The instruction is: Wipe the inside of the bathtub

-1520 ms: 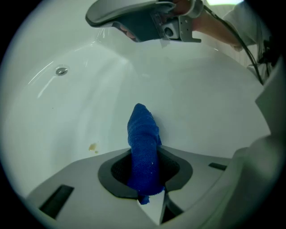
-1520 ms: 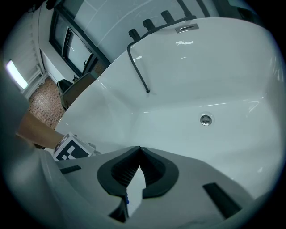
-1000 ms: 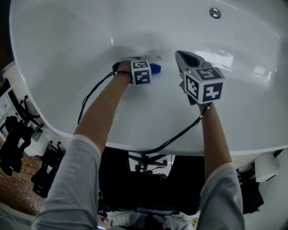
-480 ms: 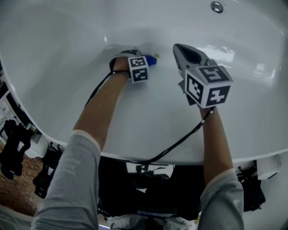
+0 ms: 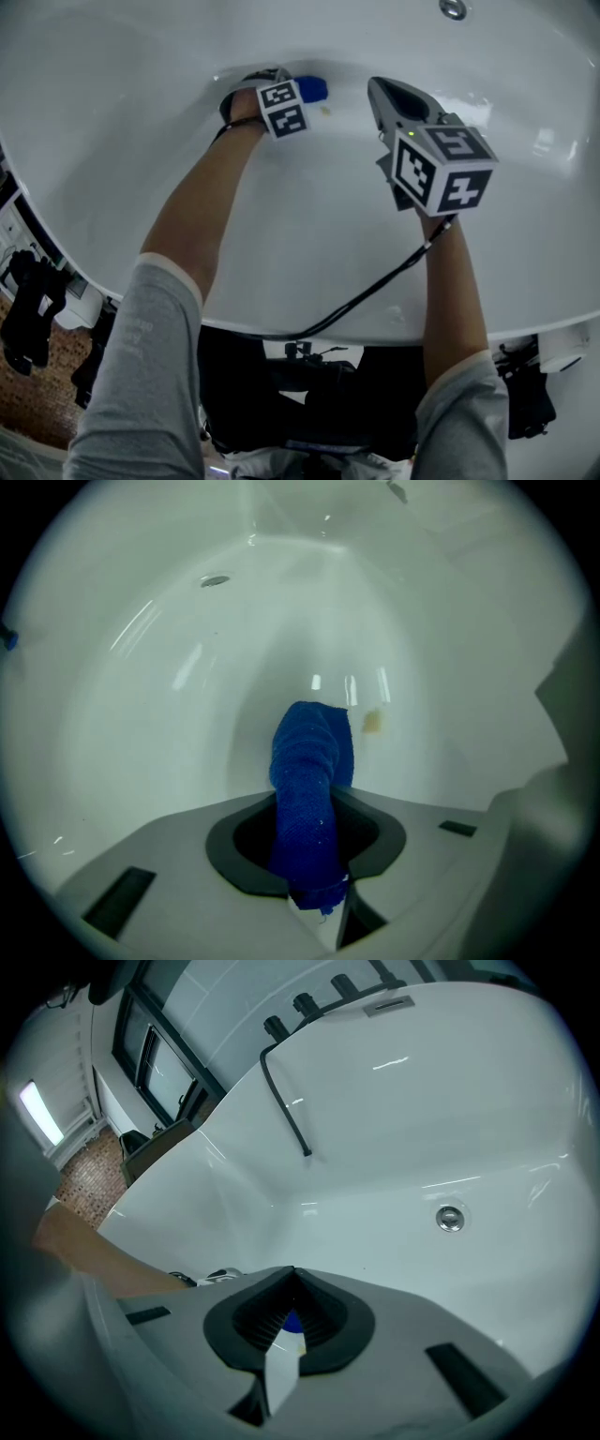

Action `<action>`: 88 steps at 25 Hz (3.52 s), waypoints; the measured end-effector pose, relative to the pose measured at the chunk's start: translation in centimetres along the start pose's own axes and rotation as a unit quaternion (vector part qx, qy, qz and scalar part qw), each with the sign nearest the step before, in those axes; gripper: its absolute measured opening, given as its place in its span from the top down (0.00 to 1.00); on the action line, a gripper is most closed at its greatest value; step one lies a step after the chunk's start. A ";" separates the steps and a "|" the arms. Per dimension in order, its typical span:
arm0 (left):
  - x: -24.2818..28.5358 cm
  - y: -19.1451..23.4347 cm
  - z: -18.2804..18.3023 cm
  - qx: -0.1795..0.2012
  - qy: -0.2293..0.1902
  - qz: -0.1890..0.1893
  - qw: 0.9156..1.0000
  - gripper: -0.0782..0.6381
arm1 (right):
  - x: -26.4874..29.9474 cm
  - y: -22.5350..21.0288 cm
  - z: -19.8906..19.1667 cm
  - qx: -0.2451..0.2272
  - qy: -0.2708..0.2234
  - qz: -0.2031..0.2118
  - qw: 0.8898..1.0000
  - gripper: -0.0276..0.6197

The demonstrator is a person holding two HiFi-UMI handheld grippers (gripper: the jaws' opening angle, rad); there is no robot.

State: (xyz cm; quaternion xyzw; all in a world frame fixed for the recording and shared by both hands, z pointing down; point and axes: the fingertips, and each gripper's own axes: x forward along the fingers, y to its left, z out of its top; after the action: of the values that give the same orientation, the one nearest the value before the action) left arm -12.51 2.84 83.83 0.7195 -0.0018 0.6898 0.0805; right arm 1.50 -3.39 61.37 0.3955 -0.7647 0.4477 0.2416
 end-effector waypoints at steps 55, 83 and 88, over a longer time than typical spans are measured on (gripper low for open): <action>0.6 -9.1 8.5 0.048 -0.043 -0.100 0.993 0.73 | -1.2 -3.9 1.7 0.042 -0.037 -0.053 0.997 0.94; 0.6 -9.9 5.1 0.032 -0.017 -0.227 0.973 0.74 | -0.7 -4.5 1.3 0.021 -0.022 -0.058 0.998 0.94; -0.6 -10.7 4.6 0.042 0.002 -0.265 0.963 0.74 | -0.9 -4.4 1.5 0.018 -0.030 -0.057 0.998 0.94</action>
State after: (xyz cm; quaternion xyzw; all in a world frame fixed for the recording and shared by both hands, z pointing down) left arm -6.75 12.83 81.87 0.6955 0.2178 0.6449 0.2302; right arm 5.65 -5.63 62.14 0.4561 -0.7395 0.4349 0.2367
